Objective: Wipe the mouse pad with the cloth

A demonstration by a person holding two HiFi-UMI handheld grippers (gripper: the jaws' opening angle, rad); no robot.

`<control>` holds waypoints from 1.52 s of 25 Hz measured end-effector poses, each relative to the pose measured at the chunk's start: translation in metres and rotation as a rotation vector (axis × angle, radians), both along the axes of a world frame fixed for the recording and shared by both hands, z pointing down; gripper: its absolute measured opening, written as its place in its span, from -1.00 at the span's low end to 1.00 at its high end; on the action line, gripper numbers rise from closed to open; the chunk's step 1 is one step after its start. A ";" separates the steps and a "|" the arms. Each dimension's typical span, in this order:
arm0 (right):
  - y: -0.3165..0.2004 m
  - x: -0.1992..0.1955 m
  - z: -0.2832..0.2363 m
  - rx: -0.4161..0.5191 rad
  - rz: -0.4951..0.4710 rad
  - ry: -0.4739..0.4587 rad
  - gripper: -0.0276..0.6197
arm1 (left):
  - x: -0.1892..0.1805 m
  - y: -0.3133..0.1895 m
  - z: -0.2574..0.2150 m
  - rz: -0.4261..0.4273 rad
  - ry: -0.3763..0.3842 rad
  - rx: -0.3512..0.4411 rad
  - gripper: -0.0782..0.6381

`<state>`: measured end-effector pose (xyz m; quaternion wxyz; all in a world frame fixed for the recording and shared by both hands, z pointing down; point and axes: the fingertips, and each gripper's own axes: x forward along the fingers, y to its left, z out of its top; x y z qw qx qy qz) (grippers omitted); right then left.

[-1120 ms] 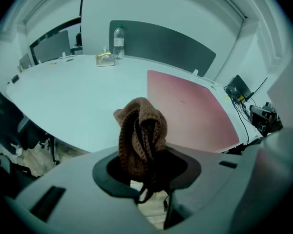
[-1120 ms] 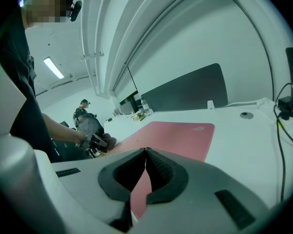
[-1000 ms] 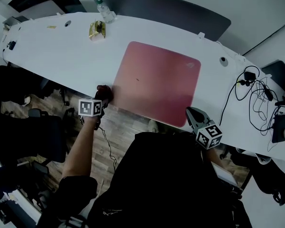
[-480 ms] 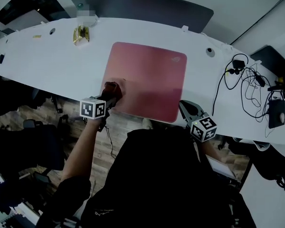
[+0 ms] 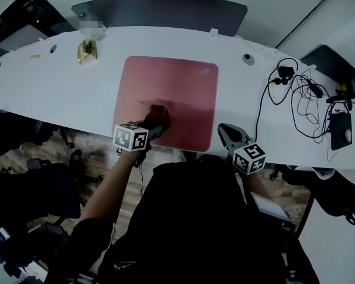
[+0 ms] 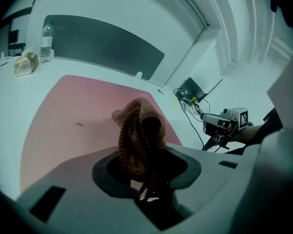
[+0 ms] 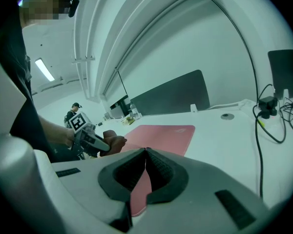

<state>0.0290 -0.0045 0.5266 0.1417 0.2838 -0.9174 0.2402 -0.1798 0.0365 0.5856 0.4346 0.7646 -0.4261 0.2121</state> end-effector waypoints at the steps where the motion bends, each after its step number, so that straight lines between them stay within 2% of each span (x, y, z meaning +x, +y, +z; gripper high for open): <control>1: -0.001 0.002 0.000 -0.001 0.000 -0.002 -0.83 | 0.013 -0.002 0.004 0.024 0.023 0.006 -0.40; 3: -0.003 0.006 0.001 -0.005 -0.002 -0.004 -0.83 | 0.036 -0.004 0.008 0.061 0.048 0.011 -0.40; 5: -0.006 0.011 0.001 -0.007 -0.002 -0.007 -0.83 | 0.056 -0.005 0.007 0.080 0.041 0.004 -0.40; 14: -0.018 0.038 0.002 -0.016 0.003 -0.036 -0.83 | 0.149 -0.012 0.012 0.212 0.069 -0.074 -0.40; 21: -0.025 0.057 0.005 -0.032 0.004 -0.065 -0.83 | 0.196 -0.021 0.030 0.300 0.030 -0.122 -0.40; 28: -0.033 0.066 0.010 -0.044 -0.007 -0.087 -0.83 | 0.202 -0.027 0.051 0.312 -0.066 -0.180 -0.40; 33: -0.036 0.070 0.011 -0.052 -0.021 -0.102 -0.83 | 0.197 -0.025 0.059 0.266 -0.054 -0.217 -0.40; 38: -0.035 0.070 0.015 -0.068 -0.034 -0.114 -0.83 | 0.192 -0.024 0.059 0.226 -0.063 -0.221 -0.39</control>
